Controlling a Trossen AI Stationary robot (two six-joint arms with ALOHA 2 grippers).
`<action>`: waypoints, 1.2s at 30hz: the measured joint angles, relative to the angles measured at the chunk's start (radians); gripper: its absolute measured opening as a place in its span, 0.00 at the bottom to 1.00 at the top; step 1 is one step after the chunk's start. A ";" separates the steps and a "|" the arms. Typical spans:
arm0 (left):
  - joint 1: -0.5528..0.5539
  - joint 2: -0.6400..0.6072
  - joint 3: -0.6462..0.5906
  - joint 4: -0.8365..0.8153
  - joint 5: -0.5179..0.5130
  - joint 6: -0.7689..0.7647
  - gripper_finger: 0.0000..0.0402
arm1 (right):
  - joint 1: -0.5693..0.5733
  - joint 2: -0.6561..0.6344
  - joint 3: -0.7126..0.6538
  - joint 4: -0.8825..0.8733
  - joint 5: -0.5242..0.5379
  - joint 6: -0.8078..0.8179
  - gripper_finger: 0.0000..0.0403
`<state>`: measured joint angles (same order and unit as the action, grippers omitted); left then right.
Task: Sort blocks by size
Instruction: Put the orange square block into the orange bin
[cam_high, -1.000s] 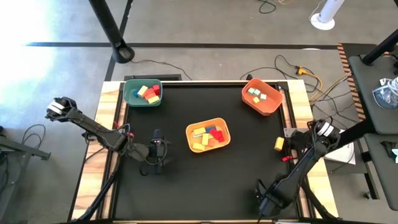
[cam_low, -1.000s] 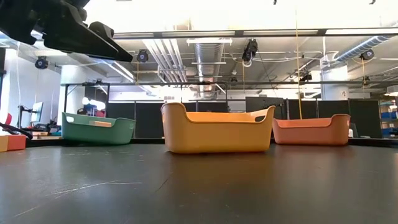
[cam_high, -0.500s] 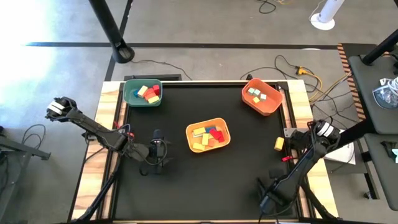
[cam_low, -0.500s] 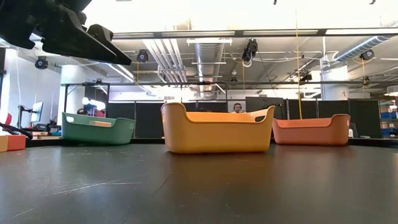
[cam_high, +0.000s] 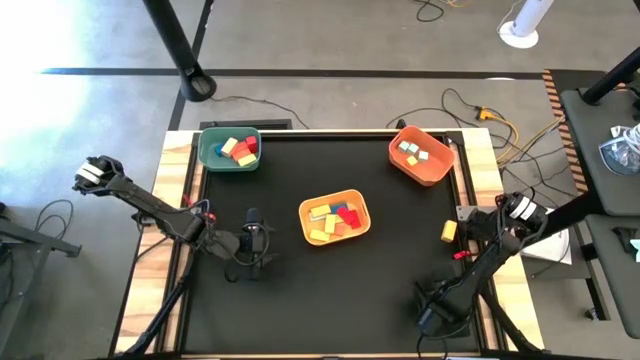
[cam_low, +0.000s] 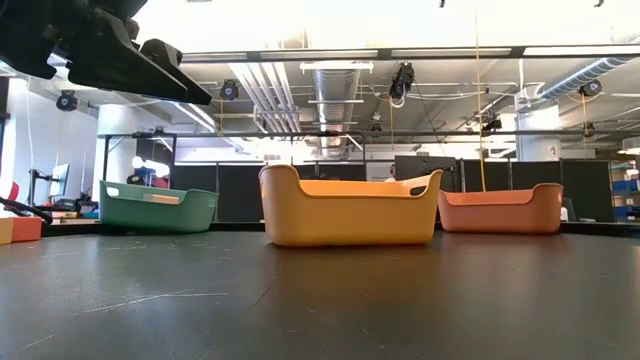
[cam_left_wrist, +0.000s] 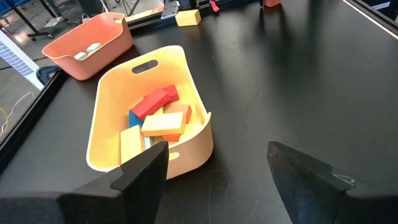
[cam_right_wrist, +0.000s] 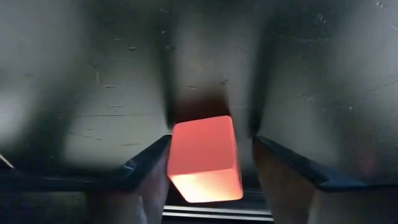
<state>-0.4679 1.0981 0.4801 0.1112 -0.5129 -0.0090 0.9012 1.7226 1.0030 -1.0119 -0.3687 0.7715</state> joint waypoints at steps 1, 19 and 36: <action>0.000 0.000 0.000 0.000 0.000 0.000 0.64 | 0.000 0.000 -0.001 0.000 0.000 0.000 0.51; 0.000 0.000 0.000 0.014 -0.001 0.001 0.64 | -0.138 -0.011 0.178 -0.215 0.240 0.006 0.31; 0.000 0.000 0.000 0.035 -0.002 0.006 0.64 | -0.683 -0.025 0.374 -0.383 1.003 0.026 0.31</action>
<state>-0.4679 1.0985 0.4797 0.1459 -0.5152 -0.0028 0.2185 1.6980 1.3765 -1.3944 0.6341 0.7975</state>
